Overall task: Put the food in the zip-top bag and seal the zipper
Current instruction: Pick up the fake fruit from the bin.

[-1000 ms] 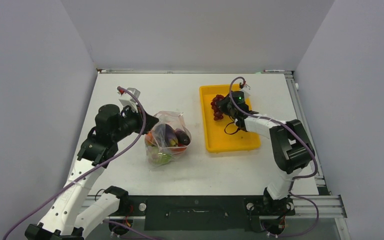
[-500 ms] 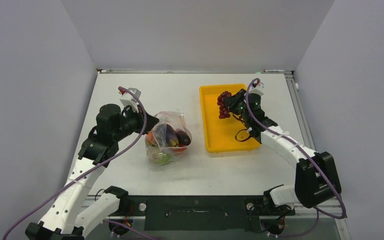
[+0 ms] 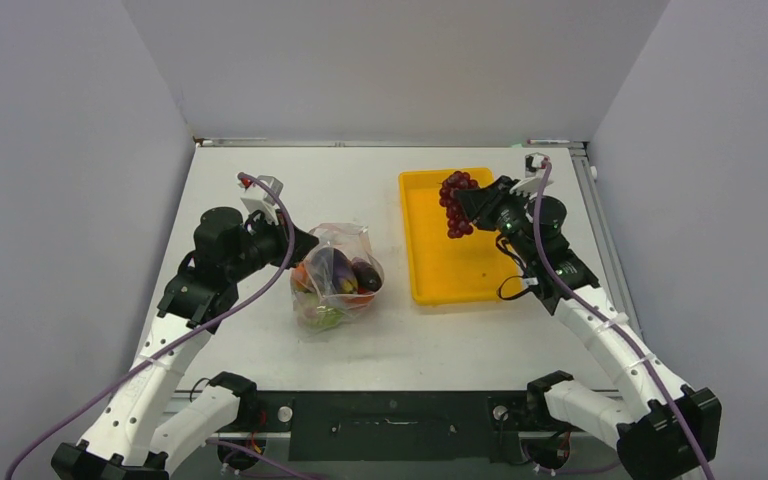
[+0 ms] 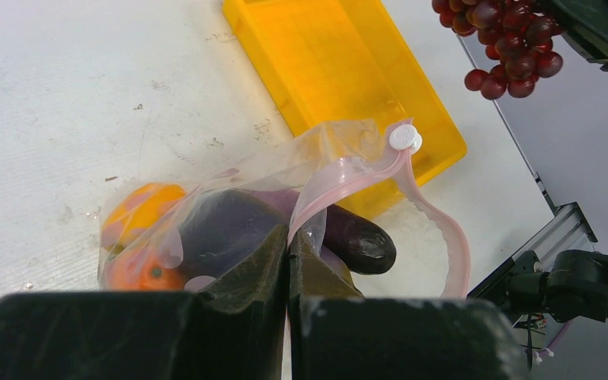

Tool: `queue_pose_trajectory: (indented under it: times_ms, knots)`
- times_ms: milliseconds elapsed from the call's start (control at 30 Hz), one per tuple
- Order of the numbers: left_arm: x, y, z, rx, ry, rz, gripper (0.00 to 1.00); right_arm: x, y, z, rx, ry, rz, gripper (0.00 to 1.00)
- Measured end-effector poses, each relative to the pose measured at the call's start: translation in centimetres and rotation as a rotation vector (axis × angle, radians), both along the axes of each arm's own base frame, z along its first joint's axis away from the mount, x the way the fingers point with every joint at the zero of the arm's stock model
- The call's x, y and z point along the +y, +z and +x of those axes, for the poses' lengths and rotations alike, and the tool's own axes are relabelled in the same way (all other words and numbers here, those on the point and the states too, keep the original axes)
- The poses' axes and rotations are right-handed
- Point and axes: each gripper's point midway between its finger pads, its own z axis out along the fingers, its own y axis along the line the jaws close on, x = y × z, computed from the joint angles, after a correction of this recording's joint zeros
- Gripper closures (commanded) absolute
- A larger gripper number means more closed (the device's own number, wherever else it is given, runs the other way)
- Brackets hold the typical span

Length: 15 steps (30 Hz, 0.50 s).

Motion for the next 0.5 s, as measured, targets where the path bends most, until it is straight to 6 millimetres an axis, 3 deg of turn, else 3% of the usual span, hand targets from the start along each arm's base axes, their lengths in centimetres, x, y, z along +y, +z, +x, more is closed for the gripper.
queue_pose_trajectory:
  times_ms: [500]
  knots:
    - [-0.1, -0.2, 0.1, 0.006, -0.001, 0.001, 1.0, 4.7, 5.8, -7.1, -0.147, 0.344, 0.027, 0.95]
